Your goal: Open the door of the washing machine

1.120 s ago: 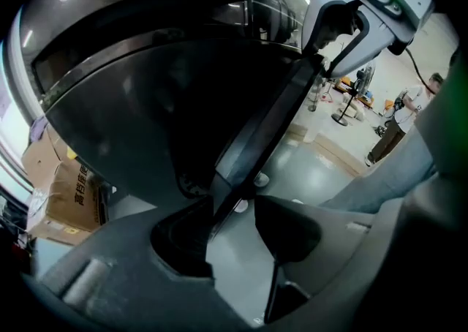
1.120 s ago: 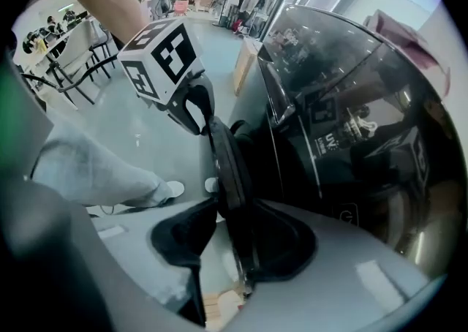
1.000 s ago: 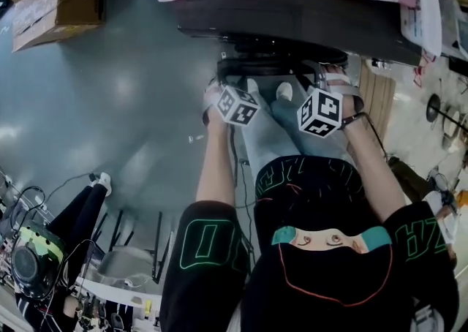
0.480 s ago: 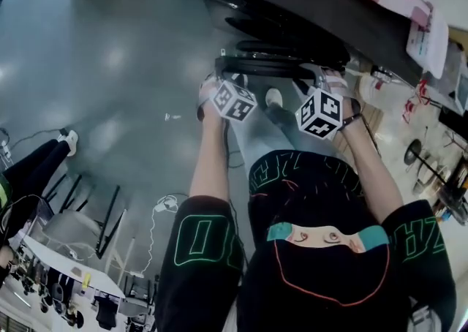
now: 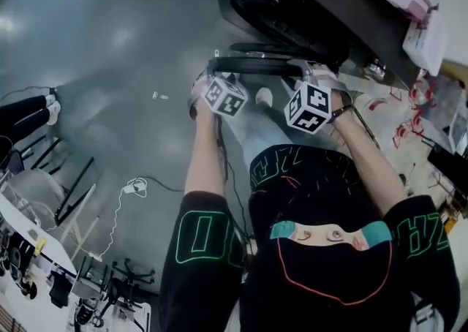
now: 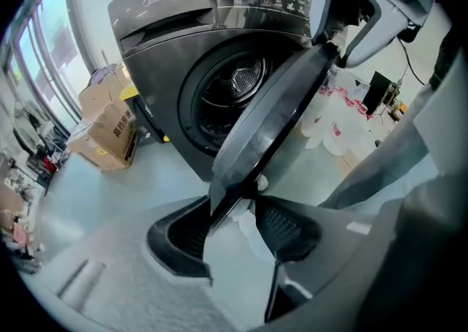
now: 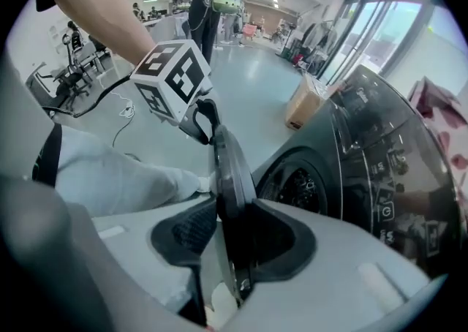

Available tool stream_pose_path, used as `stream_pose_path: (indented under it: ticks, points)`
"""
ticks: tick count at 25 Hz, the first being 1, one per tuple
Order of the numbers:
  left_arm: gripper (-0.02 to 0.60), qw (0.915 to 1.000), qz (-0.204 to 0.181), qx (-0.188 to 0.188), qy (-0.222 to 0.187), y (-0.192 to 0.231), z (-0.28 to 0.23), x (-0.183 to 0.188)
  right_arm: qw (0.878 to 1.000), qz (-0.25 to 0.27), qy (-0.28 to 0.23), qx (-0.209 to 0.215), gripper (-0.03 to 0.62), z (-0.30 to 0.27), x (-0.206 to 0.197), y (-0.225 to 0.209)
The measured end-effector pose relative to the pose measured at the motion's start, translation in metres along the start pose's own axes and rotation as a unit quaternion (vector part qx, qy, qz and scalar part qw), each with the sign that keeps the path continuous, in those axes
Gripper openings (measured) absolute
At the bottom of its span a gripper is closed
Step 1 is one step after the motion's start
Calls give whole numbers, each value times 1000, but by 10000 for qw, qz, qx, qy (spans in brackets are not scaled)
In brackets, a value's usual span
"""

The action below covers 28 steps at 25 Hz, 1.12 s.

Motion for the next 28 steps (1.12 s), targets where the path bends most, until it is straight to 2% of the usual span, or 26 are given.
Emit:
stream_pose_path:
  ticks: [5,11,21,25,28]
  points:
    - [195,9988,409,269,98,-28,20,-23,9986,497,-90,131,153,2,-6,22]
    - [193,9950,795,389,468,-67,41,-45,9940,1016,56,414,153,3,-18,50]
    - [189,9839,1445,842,624,-129,79,-83,9831,1769,-8,476,155,7,-33,94]
    - [174,9776,1740,937,727,-174,97,-91,9751,2162,65,497,158,10,-53,117]
    - [153,9767,1787,882,796,-215,113,-99,9690,2421,142,462,163,12,-71,140]
Point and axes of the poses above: the fingertips, and each gripper's own axes: z backward along the fingers, y to its left, x out of its top, the point moved 7 cm from there along z, backward along the fingers, and after that the axes turned 13 degrees about x, right-handed, at the moved point
